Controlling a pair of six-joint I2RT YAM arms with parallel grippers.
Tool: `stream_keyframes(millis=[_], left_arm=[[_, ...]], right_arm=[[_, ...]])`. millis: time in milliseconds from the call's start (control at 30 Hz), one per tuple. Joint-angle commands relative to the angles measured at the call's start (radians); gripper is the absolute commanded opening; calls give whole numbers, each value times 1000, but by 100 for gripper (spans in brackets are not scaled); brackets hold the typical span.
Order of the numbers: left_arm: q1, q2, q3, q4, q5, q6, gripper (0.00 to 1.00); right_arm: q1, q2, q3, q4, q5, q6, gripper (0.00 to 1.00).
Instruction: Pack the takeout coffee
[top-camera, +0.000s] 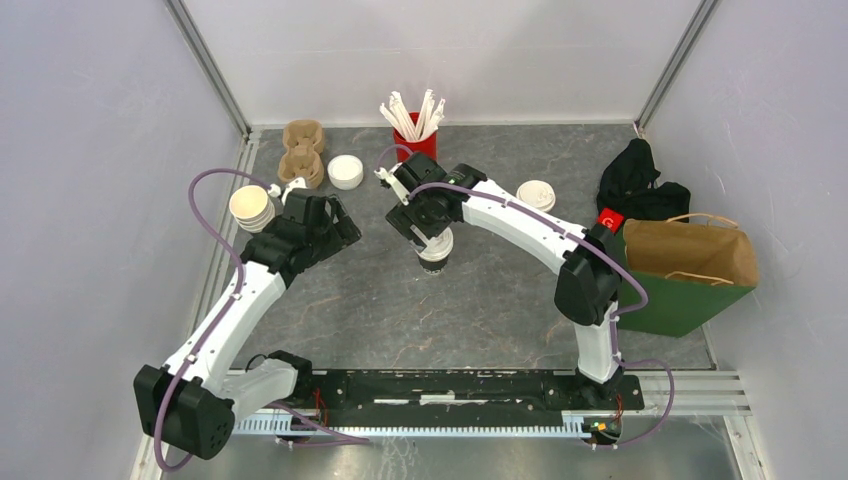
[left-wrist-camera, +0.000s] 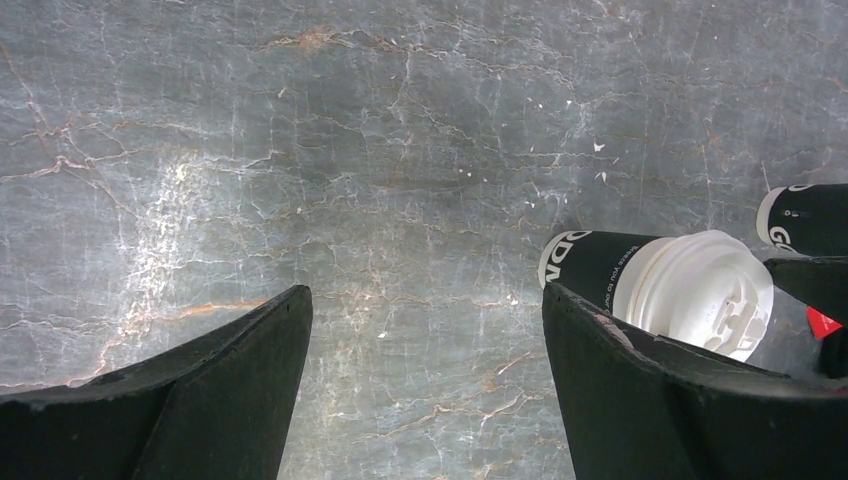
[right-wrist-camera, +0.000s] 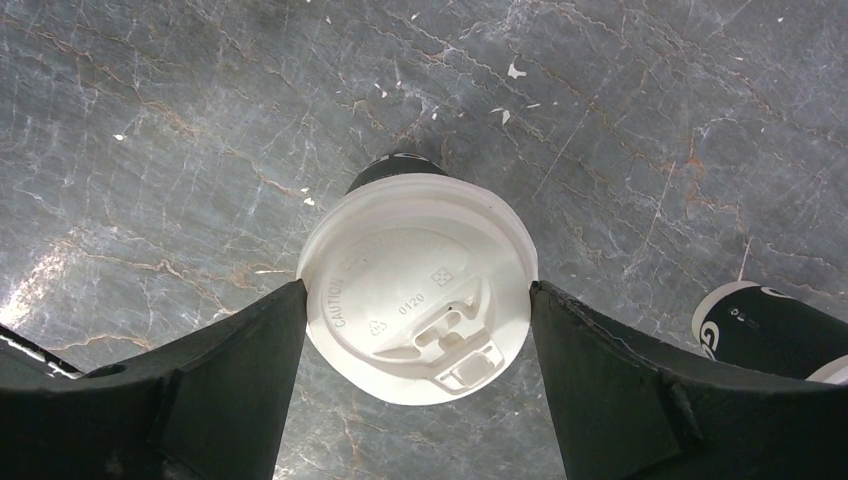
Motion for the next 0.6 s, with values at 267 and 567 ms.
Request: stream_keyframes(millis=[267, 567], left_arm=[[3, 13, 46, 47, 11, 40, 91], [3, 38, 41, 103, 161, 72, 92]], right_arm=[[-8, -64, -30, 38, -11, 16, 90], [-28, -95, 31, -9, -40, 40, 93]])
